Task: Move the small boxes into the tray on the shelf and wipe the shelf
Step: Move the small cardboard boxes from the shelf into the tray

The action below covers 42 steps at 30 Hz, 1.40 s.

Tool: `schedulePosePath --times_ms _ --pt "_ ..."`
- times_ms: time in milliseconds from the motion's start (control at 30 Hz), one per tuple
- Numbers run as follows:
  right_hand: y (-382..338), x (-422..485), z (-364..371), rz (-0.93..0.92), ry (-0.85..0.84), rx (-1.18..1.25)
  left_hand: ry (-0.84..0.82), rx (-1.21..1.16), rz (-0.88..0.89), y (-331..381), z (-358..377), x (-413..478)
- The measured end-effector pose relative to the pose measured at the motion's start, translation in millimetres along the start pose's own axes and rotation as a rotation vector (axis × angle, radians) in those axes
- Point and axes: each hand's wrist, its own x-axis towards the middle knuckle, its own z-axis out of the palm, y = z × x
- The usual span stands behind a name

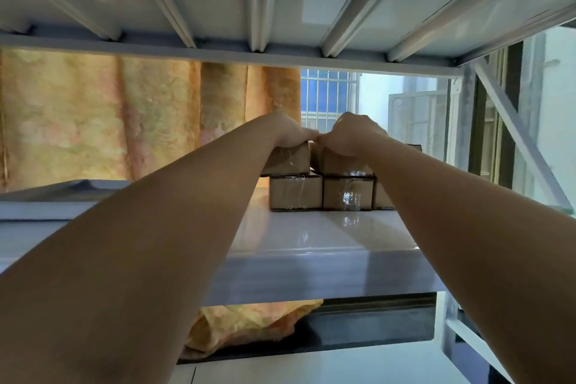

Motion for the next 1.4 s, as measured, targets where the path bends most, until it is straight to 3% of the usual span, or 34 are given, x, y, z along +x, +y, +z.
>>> schedulePosePath --times_ms 267,467,767,933,1400 --pt "-7.9 7.4 7.7 -0.074 -0.12 -0.172 -0.16 -0.066 -0.108 -8.2 -4.2 9.7" --pt "-14.7 7.8 3.9 -0.028 -0.165 -0.183 -0.156 -0.202 -0.147 -14.4 0.6 15.1" --pt "-18.7 3.3 13.3 0.046 0.096 -0.007 0.029 -0.379 -0.105 -39.5 -6.9 21.7" --pt "-46.1 -3.1 11.5 0.048 0.198 0.088 0.205 -0.268 -0.101 -66.7 -26.6 22.1" --pt "-149.6 -26.8 41.5 -0.096 0.045 0.344 0.186 0.12 -0.312 -163.3 -70.9 -10.0"
